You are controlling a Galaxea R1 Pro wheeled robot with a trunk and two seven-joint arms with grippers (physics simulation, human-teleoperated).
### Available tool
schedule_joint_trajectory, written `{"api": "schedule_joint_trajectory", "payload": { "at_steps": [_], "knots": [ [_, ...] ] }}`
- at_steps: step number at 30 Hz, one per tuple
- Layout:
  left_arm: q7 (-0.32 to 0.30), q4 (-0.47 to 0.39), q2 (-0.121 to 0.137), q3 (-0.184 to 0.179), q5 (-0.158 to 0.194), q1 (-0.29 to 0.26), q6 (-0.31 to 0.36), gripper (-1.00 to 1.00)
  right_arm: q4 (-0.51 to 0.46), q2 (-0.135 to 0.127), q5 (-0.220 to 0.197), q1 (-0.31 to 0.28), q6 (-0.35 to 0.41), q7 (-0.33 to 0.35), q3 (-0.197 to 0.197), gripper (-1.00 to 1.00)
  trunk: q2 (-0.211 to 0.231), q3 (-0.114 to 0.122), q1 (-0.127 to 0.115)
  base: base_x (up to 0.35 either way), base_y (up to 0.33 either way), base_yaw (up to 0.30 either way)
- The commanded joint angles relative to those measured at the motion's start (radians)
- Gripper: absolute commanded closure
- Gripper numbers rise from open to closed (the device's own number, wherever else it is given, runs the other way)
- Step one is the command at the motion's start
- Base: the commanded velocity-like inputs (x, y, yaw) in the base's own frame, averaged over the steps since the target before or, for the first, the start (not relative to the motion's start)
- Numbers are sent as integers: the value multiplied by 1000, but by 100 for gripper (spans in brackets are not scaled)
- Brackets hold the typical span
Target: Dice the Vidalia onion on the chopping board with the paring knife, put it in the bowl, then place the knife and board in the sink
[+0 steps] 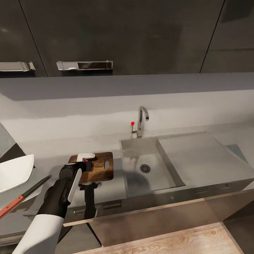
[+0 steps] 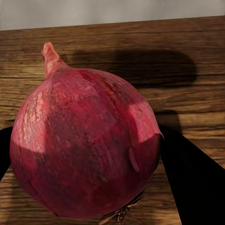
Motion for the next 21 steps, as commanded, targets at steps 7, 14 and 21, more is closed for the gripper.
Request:
{"api": "schedule_joint_trajectory", "payload": {
  "at_steps": [7, 14, 21],
  "knots": [
    [4, -1, 0, 0, 3, -1, 4, 100, -2, 1, 4, 0, -1, 0, 0, -100, -1, -2, 0, 0, 0, 0],
    [4, -1, 0, 0, 3, -1, 4, 100, -2, 1, 1, 0, 0, 0, -1, -100, -1, -9, 0, 0, 0, 0],
    [4, -1, 0, 0, 3, 0, 4, 100, -2, 0, 4, 0, -2, 2, 0, -100, -1, -10, 0, 0, 0, 0]
  ]
}}
